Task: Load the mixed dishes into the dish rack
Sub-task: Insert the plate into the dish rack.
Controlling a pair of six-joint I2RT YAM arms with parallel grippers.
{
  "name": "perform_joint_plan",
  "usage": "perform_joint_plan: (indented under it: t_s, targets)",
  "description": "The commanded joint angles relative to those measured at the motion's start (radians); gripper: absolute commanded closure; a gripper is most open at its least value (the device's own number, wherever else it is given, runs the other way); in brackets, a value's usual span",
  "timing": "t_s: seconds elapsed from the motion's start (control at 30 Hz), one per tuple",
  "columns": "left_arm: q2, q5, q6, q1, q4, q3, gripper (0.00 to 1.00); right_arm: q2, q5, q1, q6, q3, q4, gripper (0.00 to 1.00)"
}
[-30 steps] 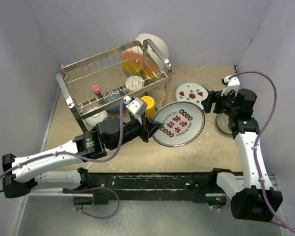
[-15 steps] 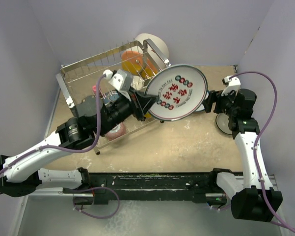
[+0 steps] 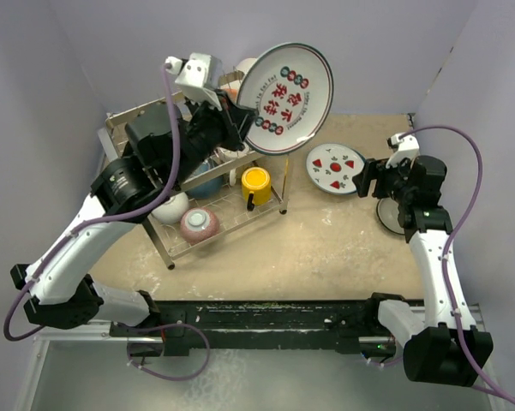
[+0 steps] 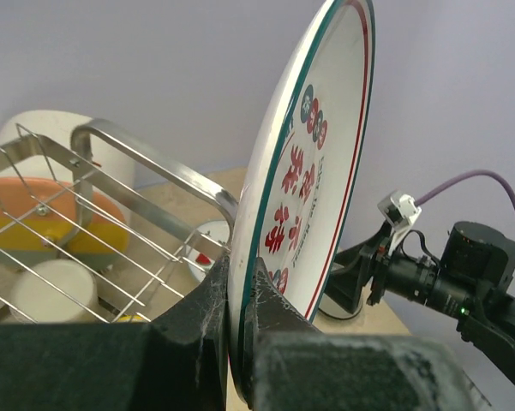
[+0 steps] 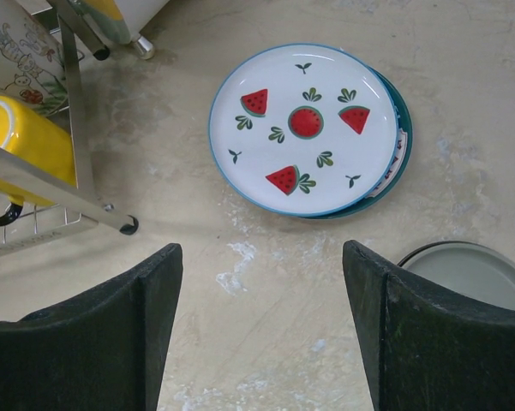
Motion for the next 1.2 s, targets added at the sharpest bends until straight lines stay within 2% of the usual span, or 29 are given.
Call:
perform_joint_plan:
  t_s: [0.0, 0.33, 0.47, 0.7, 1.17]
  targets:
    - [-0.021, -0.125, -0.007, 0.01, -0.004, 0.139, 1.0, -0.016, 0.008, -0.003, 0.016, -0.001, 0.042, 0.23]
    - [-0.077, -0.506, 0.042, 0.01, -0.069, 0.158, 1.0, -0.021, 0.006, -0.003, 0.019, -0.001, 0.038, 0.23]
    - [-0.066, -0.604, 0.03, 0.009, -0.169, 0.221, 1.0, -0.024, 0.007, -0.003, 0.018, -0.001, 0.036, 0.23]
    - [0.022, -0.67, -0.008, 0.009, -0.442, 0.43, 1.0, -0.024, 0.003, -0.003, 0.022, -0.001, 0.036, 0.23]
    - [-0.027, -0.808, -0.058, 0.008, -0.712, 0.437, 1.0, -0.023, 0.007, -0.002, 0.025, -0.004, 0.039, 0.23]
